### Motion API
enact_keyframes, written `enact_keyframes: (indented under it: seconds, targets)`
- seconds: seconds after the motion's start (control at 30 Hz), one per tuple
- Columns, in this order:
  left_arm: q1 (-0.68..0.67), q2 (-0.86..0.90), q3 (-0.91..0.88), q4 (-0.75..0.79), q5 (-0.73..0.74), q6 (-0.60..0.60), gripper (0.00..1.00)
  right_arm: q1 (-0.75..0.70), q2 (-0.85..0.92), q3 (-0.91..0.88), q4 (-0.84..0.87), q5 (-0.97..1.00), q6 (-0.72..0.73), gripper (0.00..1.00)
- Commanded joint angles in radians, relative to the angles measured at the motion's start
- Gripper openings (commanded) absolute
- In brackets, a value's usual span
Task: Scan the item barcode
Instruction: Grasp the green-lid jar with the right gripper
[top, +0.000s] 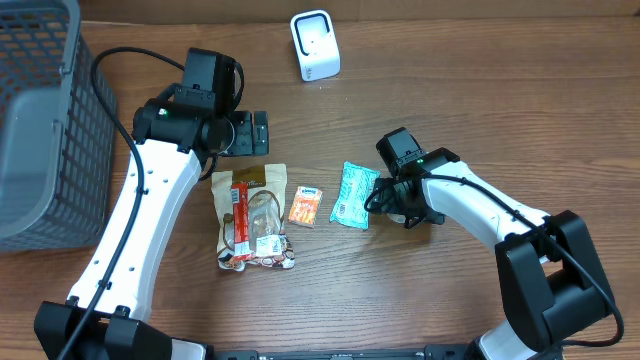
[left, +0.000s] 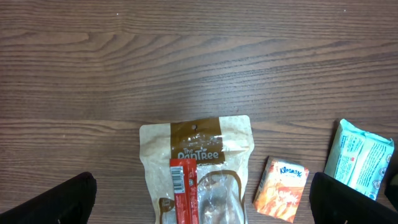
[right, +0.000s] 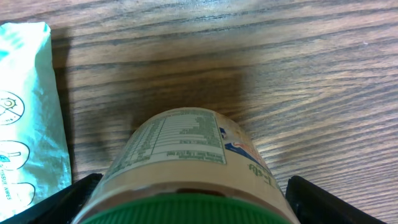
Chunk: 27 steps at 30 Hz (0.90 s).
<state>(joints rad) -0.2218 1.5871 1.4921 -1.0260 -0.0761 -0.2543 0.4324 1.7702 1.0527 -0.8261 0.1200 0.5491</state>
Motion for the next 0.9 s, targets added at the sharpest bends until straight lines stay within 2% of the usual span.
enact_keyframes:
  seconds: [0.0,0.1,0.47,0.77,0.87]
  targets:
    - [-0.001,-0.003,0.013,-0.002,-0.009,0.007,1.00,0.000,0.009,-0.006,0.006,0.012,-0.003,0.94]
    - [-0.001,-0.003,0.013,-0.002,-0.009,0.007,1.00,0.000,0.009,-0.006,0.003,0.010,-0.003,0.94]
    - [-0.001,-0.003,0.013,-0.002,-0.009,0.007,1.00,-0.001,0.009,-0.006,0.013,0.014,-0.135,0.76]
    - [-0.001,-0.003,0.013,-0.002,-0.009,0.007,1.00,-0.002,0.009,0.004,0.017,0.022,-0.200,0.74]
    - [-0.001,-0.003,0.013,-0.002,-0.009,0.007,1.00,-0.002,0.008,0.023,0.005,0.008,-0.198,0.85]
